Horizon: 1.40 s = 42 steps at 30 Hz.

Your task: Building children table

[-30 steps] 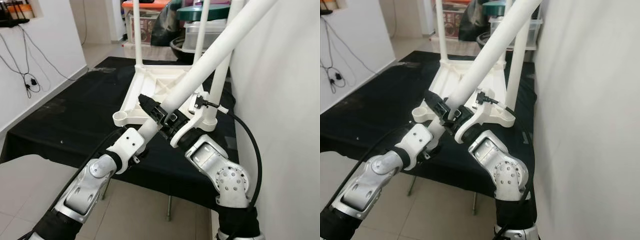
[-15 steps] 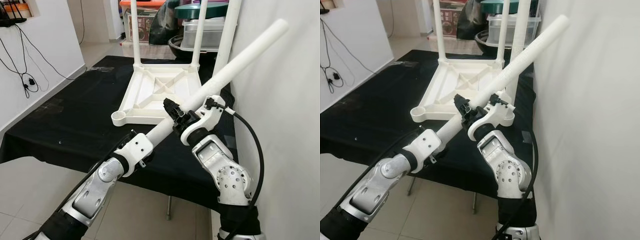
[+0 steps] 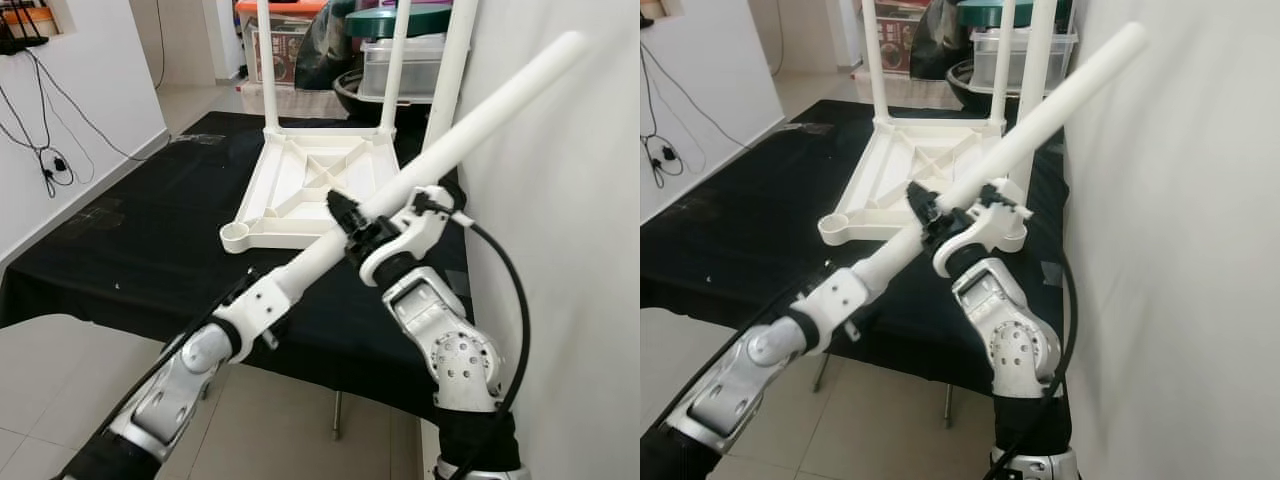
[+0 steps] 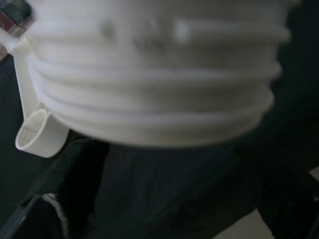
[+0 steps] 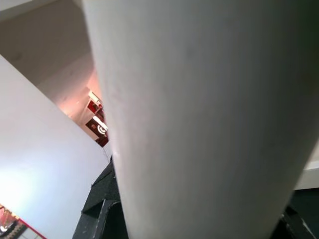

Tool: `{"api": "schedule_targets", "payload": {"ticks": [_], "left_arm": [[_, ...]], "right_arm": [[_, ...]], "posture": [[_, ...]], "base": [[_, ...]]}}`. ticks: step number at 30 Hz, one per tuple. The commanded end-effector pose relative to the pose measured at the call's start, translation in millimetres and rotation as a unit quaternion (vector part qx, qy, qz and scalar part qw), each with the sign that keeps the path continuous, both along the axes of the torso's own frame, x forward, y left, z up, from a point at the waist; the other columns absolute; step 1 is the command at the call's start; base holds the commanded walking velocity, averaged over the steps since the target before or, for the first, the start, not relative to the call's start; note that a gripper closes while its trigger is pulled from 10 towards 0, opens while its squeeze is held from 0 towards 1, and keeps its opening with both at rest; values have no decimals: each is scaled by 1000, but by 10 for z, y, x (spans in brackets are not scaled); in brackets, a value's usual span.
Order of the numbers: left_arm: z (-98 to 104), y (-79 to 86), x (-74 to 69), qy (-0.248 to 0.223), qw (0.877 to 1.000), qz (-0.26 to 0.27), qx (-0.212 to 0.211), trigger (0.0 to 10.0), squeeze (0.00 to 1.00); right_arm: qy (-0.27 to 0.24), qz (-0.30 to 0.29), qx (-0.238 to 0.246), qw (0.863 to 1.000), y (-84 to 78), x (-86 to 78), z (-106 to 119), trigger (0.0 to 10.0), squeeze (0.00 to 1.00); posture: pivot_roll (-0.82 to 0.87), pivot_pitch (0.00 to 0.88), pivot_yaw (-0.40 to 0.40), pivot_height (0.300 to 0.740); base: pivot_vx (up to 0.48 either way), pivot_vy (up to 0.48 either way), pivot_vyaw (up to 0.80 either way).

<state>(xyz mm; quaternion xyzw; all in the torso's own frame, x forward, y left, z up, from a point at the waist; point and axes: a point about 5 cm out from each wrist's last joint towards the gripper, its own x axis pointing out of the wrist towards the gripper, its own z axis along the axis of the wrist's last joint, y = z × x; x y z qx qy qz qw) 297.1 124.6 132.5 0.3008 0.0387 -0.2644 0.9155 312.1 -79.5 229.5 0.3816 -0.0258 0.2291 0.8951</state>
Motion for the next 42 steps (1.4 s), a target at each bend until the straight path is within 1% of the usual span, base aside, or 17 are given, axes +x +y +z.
{"api": "schedule_targets", "payload": {"ticks": [1, 2, 7, 8, 11, 12, 15, 16, 18, 21, 23, 24, 26, 28, 32, 35, 42], "left_arm": [[91, 44, -28, -4, 999, -8, -37, 10000, 1000], [149, 43, -69, -4, 998, -20, -54, 10000, 1000], [242, 25, -203, -7, 995, -59, -76, 10000, 1000], [293, -44, -390, -14, 990, -111, -89, 10000, 1000], [285, -64, -460, -14, 989, -119, -90, 10000, 1000], [275, -72, -498, -14, 988, -121, -91, 10000, 1000], [23, 24, -609, 23, 994, -93, -45, 10000, 1000], [-25, 83, -612, 22, 997, -68, -37, 10000, 0], [-42, 120, -608, 18, 998, -50, -34, 10000, 0], [-35, 252, -575, 21, 997, 23, -72, 10000, 0], [-24, 348, -534, 17, 993, 75, -86, 10000, 0], [-24, 348, -534, 17, 993, 75, -86, 10000, 0], [-3, 401, -495, 11, 989, 108, -104, 10000, 0], [27, 412, -473, 8, 986, 119, -118, 10000, 0], [40, 403, -473, 9, 985, 117, -127, 10000, 0], [39, 397, -480, 12, 986, 106, -129, 10000, 0], [27, 392, -475, 17, 986, 106, -130, 10000, 0]], "right_arm": [[-26, 13, 32, 999, 132, -26, 149, 0, 0], [-33, 3, 24, 999, 100, -13, 162, 0, 0], [-49, -21, 3, 999, 9, 33, 189, 0, 0], [-69, -48, -23, 996, -83, 99, 227, 0, 0], [-78, -62, -30, 995, -137, 138, 260, 0, 0], [-83, -70, -34, 993, -172, 163, 282, 0, 0], [-122, -90, -52, 987, -261, 218, 430, 0, 0], [-137, -92, -61, 984, -278, 224, 473, 0, 0], [-145, -93, -66, 983, -285, 225, 495, 0, 0], [-168, -93, -89, 977, -295, 228, 539, 0, 0], [-208, -88, -138, 964, -260, 200, 563, 0, 0], [-208, -88, -138, 964, -260, 200, 563, 0, 0], [-243, -68, -166, 953, -201, 149, 568, 0, 0], [-269, -47, -174, 946, -152, 93, 577, 0, 0], [-284, -33, -172, 943, -130, 63, 587, 0, 0], [-317, 3, -173, 933, -64, -16, 605, 0, 0], [-324, 13, -178, 929, -36, -26, 577, 0, 0]], "posture": [[40, 0, 7, 740], [49, 0, 5, 740], [55, 0, 4, 740], [61, 0, 5, 740], [63, 0, 4, 740], [65, 0, 4, 740], [72, 0, -1, 740], [79, 0, -5, 740], [80, 0, -5, 740], [83, 0, -8, 740], [86, 0, -10, 740], [86, 0, -10, 740], [86, 0, -9, 740], [87, 0, -8, 740], [83, 0, -3, 740], [78, 0, 0, 740], [79, 0, -3, 740]], "base": [[0, 0, 0], [0, 0, 0], [0, 0, 0], [0, 0, 0], [0, 0, 0], [0, 0, 0], [0, 0, 0], [0, 0, 0], [0, 0, 0], [0, 0, 0], [0, 0, 0], [0, 0, 0], [0, 0, 0], [0, 0, 0], [0, 0, 0], [0, 0, 0], [0, 0, 0]]}}
